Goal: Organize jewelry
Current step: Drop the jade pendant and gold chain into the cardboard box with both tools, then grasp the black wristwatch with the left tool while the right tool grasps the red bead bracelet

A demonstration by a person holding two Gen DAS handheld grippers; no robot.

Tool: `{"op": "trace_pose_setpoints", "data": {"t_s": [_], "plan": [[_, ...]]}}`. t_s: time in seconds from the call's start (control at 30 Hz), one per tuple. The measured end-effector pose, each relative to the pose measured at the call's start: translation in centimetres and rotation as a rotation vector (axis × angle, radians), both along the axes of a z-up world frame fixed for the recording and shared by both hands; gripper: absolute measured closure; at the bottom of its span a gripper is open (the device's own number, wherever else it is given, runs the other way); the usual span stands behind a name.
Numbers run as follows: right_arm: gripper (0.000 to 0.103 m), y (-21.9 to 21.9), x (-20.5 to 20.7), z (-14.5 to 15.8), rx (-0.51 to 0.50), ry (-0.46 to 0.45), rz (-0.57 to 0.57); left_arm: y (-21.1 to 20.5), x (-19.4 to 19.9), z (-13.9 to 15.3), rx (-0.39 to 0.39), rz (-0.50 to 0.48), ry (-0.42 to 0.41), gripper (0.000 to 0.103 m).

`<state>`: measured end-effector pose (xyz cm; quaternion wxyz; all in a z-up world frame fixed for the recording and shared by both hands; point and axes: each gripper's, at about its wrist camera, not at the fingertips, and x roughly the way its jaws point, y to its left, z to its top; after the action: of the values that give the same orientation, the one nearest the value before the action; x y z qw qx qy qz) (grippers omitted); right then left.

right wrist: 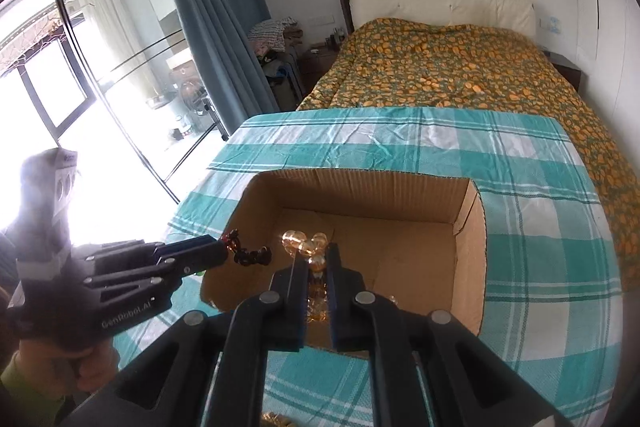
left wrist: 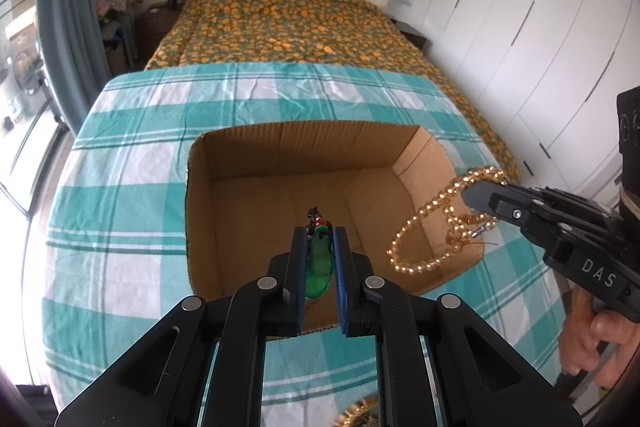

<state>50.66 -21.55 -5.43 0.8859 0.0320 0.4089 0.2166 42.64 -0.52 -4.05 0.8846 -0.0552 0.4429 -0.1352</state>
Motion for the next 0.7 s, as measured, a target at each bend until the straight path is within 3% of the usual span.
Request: {"op": "trace_pose_setpoints", "data": {"t_s": [0.3,0.33,0.37,0.4,0.43,0.47,0.5,0.7], "plan": [[0.093,1.0,2.0,-5.1,-0.039,0.078,-0.025,-2.0,1.5,-3.3,0.062,-0.02,0.045,0.09],[0.092,0.9,1.9,-5.3,-0.043,0.078,-0.034,-2.0,1.4,-3.5,0.072,-0.016,0.043,0.081],[0.086,0.7,1.8,-5.5,-0.04,0.079,-0.038,-2.1,1.3,-3.7,0.081,-0.01,0.044,0.071],[0.081,0.6,1.7,-5.5,-0.036,0.078,-0.04,-1.9,1.1,-3.9,0.088,0.001,0.04,0.046],[0.069,0.4,1.5,-5.5,-0.034,0.073,-0.045,-1.6,0.8,-3.9,0.094,0.017,0.027,0.031],[0.06,0.2,1.2,-5.4,-0.035,0.063,-0.052,-1.4,0.3,-3.8,0.098,0.031,0.014,0.028],[0.058,0.0,0.9,-5.4,-0.035,0.051,-0.058,-1.2,-0.1,-3.9,0.096,0.033,0.008,0.028],[0.057,-1.5,-2.6,-5.1,-0.044,-0.016,-0.059,0.4,-3.8,-4.3,0.081,0.022,-0.007,0.026]]}}
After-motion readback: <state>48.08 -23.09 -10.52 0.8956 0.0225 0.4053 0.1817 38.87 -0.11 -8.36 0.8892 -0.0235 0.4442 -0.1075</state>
